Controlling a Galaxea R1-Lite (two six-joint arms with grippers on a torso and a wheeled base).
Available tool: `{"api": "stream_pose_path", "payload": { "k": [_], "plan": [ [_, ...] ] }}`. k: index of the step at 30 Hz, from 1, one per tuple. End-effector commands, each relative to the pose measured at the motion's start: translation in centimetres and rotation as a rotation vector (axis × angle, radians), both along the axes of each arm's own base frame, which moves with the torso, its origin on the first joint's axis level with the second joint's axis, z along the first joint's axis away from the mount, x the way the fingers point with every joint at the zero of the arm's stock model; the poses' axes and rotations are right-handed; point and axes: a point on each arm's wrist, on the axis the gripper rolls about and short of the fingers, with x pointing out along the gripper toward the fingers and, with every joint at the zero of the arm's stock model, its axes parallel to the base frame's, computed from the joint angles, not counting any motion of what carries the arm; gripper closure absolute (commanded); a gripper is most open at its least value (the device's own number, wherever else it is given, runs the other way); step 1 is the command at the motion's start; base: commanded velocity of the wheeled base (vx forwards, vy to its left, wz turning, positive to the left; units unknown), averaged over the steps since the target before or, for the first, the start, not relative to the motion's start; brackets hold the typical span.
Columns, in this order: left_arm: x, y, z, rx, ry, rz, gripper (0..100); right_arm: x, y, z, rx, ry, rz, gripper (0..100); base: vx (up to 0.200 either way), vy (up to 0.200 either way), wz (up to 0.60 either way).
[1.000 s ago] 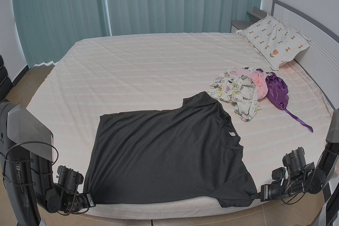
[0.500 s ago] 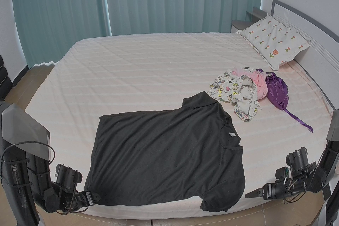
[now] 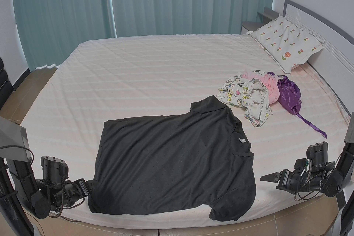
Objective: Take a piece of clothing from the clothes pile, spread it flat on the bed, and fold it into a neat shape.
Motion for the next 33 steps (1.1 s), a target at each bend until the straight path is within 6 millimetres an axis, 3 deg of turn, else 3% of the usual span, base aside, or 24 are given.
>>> {"api": "stream_pose_path", "payload": {
  "k": [1,4,21,33],
  "plan": [
    [-0.3,0.1,0.3,-0.029,-0.011,0.028,0,0.4,0.1,0.2,0.026,-0.009,-0.016,0,0.000,0.000,0.00],
    [-0.3,0.2,0.3,-0.054,-0.011,0.023,0,0.4,0.1,0.3,0.047,0.000,-0.039,0,0.000,0.000,0.00],
    [0.1,0.6,-0.2,-0.096,0.012,0.018,0,-0.3,0.4,0.0,0.080,0.049,-0.062,0,0.000,0.200,0.00],
    [0.4,0.4,-0.9,-0.124,0.011,0.009,0,-0.4,0.5,0.0,0.083,0.053,-0.058,0,0.033,0.000,0.00]
  ]
}}
